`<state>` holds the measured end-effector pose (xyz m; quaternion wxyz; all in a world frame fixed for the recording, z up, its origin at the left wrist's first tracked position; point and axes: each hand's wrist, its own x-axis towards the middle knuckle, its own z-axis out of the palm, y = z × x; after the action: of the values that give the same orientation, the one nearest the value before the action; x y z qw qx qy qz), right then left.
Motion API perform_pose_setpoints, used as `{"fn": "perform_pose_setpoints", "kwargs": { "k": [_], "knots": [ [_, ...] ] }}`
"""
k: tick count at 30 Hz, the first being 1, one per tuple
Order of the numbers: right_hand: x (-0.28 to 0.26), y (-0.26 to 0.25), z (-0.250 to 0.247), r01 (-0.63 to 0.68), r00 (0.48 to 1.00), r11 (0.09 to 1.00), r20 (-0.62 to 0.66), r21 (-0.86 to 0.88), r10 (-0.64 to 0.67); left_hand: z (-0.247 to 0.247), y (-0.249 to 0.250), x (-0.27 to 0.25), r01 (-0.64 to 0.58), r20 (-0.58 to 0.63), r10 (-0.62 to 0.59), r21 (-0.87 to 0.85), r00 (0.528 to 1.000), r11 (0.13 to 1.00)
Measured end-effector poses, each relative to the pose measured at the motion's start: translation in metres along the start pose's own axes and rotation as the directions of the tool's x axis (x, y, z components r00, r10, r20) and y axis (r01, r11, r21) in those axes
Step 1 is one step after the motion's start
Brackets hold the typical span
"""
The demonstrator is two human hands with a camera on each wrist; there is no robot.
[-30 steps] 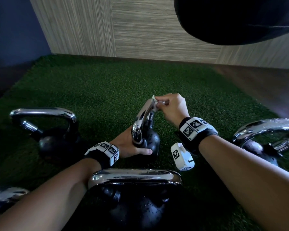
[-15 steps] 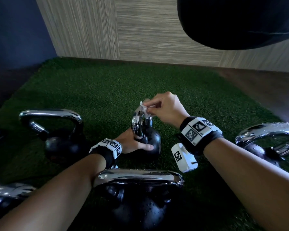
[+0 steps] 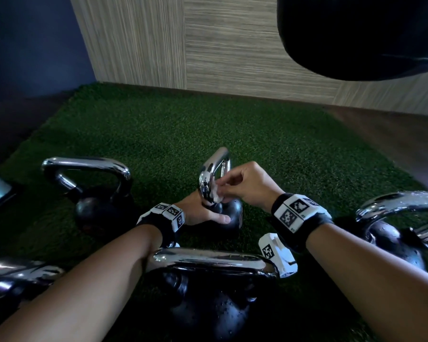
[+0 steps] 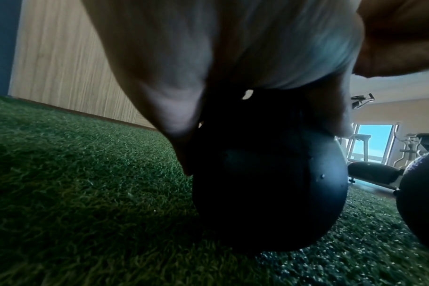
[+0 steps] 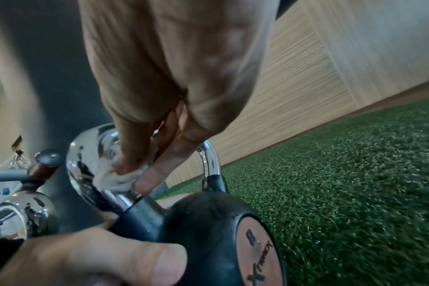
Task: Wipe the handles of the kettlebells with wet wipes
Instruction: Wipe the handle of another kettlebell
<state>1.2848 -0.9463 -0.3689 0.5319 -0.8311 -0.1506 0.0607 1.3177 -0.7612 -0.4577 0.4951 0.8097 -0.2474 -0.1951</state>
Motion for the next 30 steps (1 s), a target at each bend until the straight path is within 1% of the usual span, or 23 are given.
{"fn": "perform_pose_setpoints", "kwargs": {
  "k": [2,5,7,11,12,13,15,16,17,20,21,22,24,25,28,30],
  "knots": [
    [0.001,0.007,-0.003,-0.018,0.999,0.996,0.029,-0.092,0.021,0.001,-0.004,0.001,0.015,-0.009,-0.015,-0.013,1.000,1.000],
    [0.003,0.004,-0.010,-0.005,0.997,0.966,0.076,-0.258,0.025,0.001,-0.009,0.003,0.030,-0.027,-0.028,0.074,0.999,0.997],
    [0.005,0.002,-0.011,-0.022,0.994,0.956,0.096,-0.293,0.052,0.002,-0.006,0.003,0.007,-0.010,-0.005,0.143,1.000,0.990],
    [0.008,0.010,-0.007,-0.092,0.964,0.942,0.208,-0.324,0.165,0.004,0.008,-0.005,-0.023,0.021,0.020,0.162,1.000,0.987],
    [0.007,0.009,-0.007,-0.099,0.958,0.951,0.229,-0.293,0.171,0.005,0.009,-0.006,-0.043,0.038,0.036,0.181,0.999,0.982],
    [0.005,0.008,-0.007,-0.107,0.955,0.969,0.248,-0.225,0.163,0.005,0.008,-0.007,-0.055,0.045,0.047,0.197,0.998,0.979],
    [0.001,0.005,-0.006,-0.136,0.949,0.990,0.283,-0.037,0.141,0.007,0.005,-0.009,-0.086,0.032,0.082,0.197,0.996,0.977],
    [0.000,0.005,-0.006,-0.142,0.945,0.990,0.301,0.021,0.129,0.007,0.003,-0.009,-0.110,0.027,0.107,0.184,0.994,0.977],
    [-0.001,0.006,-0.005,-0.144,0.942,0.989,0.311,0.041,0.124,0.007,0.003,-0.010,-0.115,0.034,0.111,0.168,0.993,0.979],
    [0.002,0.009,-0.003,-0.133,0.937,0.991,0.326,-0.009,0.129,0.008,0.006,-0.013,-0.111,0.048,0.105,0.143,0.993,0.984],
    [0.002,0.008,-0.002,-0.152,0.934,0.988,0.328,0.007,0.141,0.008,0.005,-0.013,-0.113,0.047,0.107,0.137,0.993,0.984],
    [0.003,0.008,-0.003,-0.186,0.931,0.981,0.331,0.059,0.156,0.009,0.004,-0.013,-0.114,0.037,0.110,0.144,0.993,0.983],
    [0.002,0.007,-0.004,-0.264,0.918,0.940,0.354,0.215,0.177,0.010,0.002,-0.012,-0.106,0.021,0.104,0.176,0.994,0.979],
    [0.000,0.007,-0.005,-0.314,0.907,0.903,0.373,0.295,0.194,0.011,0.000,-0.011,-0.099,0.013,0.099,0.187,0.995,0.977],
    [-0.005,0.011,-0.009,-0.431,0.879,0.746,0.422,0.508,0.220,0.014,0.000,-0.008,-0.085,-0.031,0.094,0.218,0.995,0.972],
    [-0.008,0.012,-0.009,-0.439,0.889,0.667,0.399,0.602,0.225,0.015,-0.001,-0.007,-0.085,-0.066,0.102,0.224,0.993,0.971]
  ]
}}
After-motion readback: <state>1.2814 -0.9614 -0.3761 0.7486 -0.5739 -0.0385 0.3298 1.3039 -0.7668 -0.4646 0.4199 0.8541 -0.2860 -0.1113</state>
